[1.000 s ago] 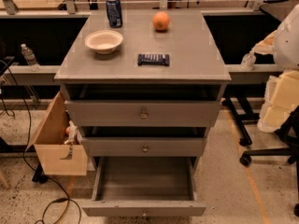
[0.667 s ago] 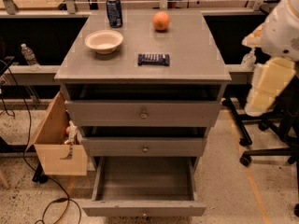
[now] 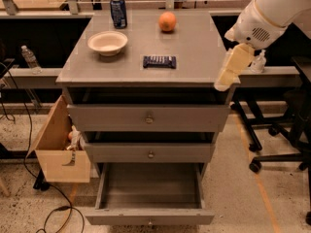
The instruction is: Place rxbar blueberry into bottom drawer
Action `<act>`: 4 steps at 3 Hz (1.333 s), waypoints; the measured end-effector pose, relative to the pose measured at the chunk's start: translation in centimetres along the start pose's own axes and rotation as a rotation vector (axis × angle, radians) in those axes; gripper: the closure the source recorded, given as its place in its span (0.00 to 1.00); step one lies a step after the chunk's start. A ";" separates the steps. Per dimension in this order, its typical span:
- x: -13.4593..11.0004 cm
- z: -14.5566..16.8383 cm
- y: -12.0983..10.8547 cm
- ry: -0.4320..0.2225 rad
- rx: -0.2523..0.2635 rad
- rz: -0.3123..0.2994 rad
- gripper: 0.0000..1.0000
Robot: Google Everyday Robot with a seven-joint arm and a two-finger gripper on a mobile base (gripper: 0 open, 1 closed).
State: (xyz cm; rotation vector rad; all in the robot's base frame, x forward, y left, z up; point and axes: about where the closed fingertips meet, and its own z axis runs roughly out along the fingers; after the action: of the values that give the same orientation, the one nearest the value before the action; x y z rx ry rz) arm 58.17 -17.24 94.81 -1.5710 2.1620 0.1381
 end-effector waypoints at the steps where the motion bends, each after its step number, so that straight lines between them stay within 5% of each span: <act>1: -0.5 0.7 -1.1 -0.024 0.027 0.008 0.00; 2: -1.1 1.7 -1.7 -0.081 0.037 0.028 0.00; 4: -7.9 5.7 -7.0 -0.286 0.055 0.013 0.00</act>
Offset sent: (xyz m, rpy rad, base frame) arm 0.0441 0.0199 -0.0126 0.2041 -0.1062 -0.0583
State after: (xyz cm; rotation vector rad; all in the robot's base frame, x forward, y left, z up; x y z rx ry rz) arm 68.25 -10.81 94.31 -1.4128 1.9376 0.2871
